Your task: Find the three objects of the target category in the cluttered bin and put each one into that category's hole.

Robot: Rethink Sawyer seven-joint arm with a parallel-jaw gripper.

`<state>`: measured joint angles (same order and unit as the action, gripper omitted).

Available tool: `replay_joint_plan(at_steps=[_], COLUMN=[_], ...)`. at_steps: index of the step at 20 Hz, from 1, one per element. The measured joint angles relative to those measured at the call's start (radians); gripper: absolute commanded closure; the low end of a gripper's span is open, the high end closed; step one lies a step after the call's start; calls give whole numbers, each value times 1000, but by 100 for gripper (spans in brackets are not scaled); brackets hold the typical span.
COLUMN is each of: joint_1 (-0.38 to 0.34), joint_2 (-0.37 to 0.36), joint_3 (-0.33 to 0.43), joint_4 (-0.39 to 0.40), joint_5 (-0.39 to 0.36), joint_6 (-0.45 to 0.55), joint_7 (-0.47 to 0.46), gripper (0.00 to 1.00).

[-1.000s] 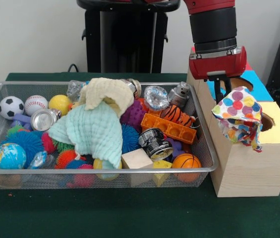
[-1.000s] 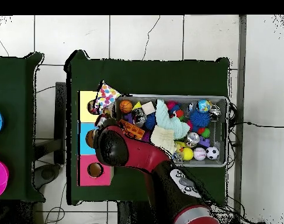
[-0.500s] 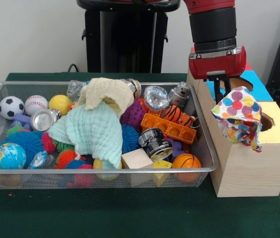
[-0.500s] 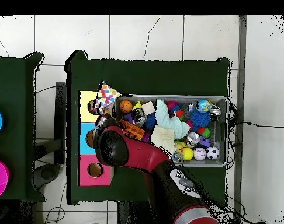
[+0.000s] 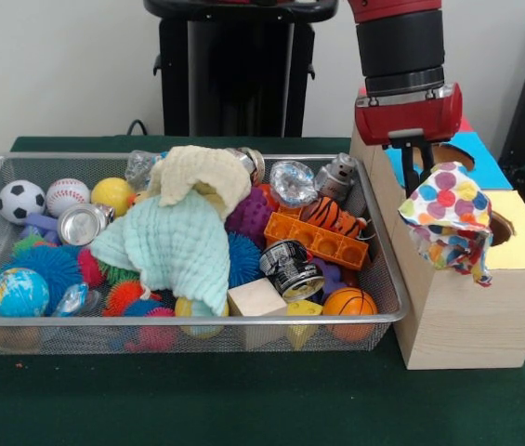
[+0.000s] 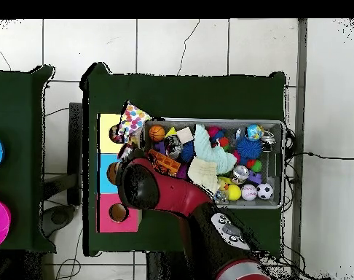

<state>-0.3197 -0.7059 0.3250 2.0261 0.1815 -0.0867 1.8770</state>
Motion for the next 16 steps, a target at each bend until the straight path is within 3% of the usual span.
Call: replay_joint_plan(at_steps=[16], joint_1=[2], joint_2=[-31], joint_3=[-2], joint_4=[54], joint_5=[0], joint_6=[0], joint_7=[0], gripper=[100])
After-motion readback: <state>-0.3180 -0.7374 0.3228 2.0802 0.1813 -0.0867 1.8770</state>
